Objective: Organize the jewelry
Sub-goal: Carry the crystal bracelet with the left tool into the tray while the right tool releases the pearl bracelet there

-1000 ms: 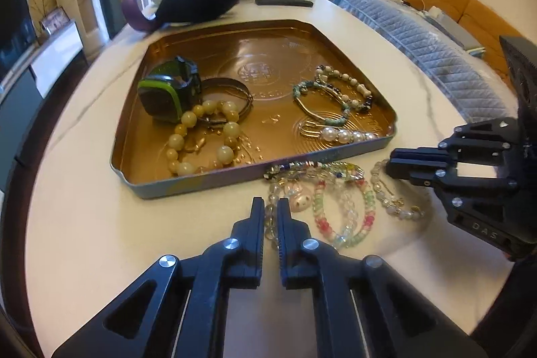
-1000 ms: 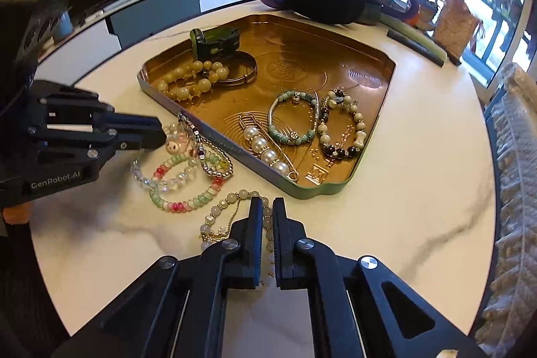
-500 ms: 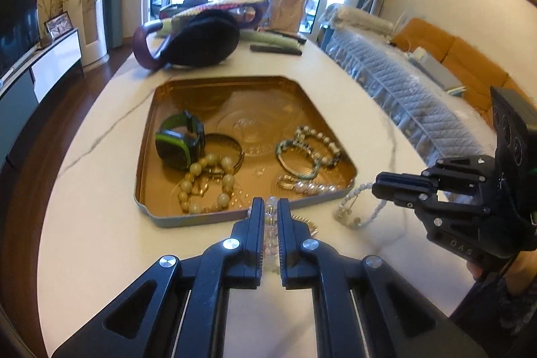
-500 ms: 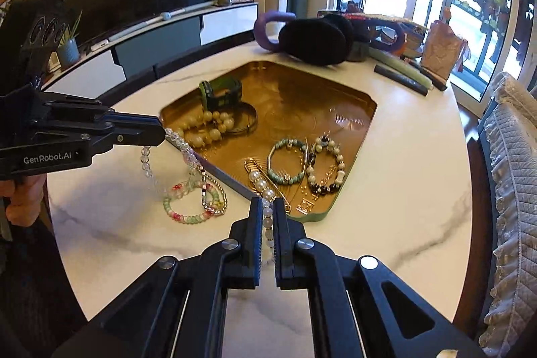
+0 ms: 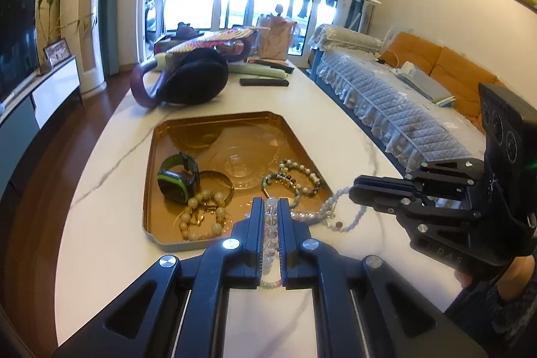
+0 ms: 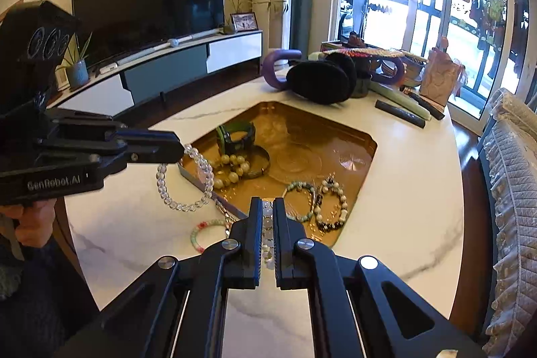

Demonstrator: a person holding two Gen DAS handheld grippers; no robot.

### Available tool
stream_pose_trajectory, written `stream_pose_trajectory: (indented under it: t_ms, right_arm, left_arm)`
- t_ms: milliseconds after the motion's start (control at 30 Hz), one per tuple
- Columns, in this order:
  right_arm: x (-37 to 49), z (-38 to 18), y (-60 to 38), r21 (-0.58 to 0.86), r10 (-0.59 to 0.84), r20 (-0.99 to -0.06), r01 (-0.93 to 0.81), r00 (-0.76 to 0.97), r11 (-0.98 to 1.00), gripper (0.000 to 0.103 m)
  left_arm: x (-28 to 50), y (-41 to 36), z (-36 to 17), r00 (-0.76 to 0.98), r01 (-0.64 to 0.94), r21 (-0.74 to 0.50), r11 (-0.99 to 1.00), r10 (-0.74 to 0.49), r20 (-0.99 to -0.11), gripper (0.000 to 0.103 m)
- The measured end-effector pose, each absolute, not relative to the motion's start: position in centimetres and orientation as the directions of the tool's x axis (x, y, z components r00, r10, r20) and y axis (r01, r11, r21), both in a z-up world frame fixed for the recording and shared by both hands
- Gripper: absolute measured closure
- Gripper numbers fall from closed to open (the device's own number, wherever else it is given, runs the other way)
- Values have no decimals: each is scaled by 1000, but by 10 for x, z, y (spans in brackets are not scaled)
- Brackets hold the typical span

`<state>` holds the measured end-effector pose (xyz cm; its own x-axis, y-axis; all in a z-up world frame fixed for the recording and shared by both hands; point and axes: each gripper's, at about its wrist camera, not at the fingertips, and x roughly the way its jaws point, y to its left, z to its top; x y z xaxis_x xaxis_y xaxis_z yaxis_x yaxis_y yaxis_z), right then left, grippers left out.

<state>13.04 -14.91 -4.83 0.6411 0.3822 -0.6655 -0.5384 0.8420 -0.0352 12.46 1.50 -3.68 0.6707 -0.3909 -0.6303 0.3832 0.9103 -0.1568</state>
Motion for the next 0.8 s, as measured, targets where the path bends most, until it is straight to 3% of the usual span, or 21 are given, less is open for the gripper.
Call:
stream_pose_trajectory:
  t_ms: [500, 800]
  right_arm:
    - [139, 4, -145, 49, 464, -540, -525, 702, 850, 98]
    - [155, 25, -132, 51, 507, -503, -562, 700, 825, 98]
  left_arm:
    - [123, 25, -10, 728, 371, -174, 912, -402, -555, 95]
    - [119, 53, 32, 829, 345, -209, 915, -401, -389, 95]
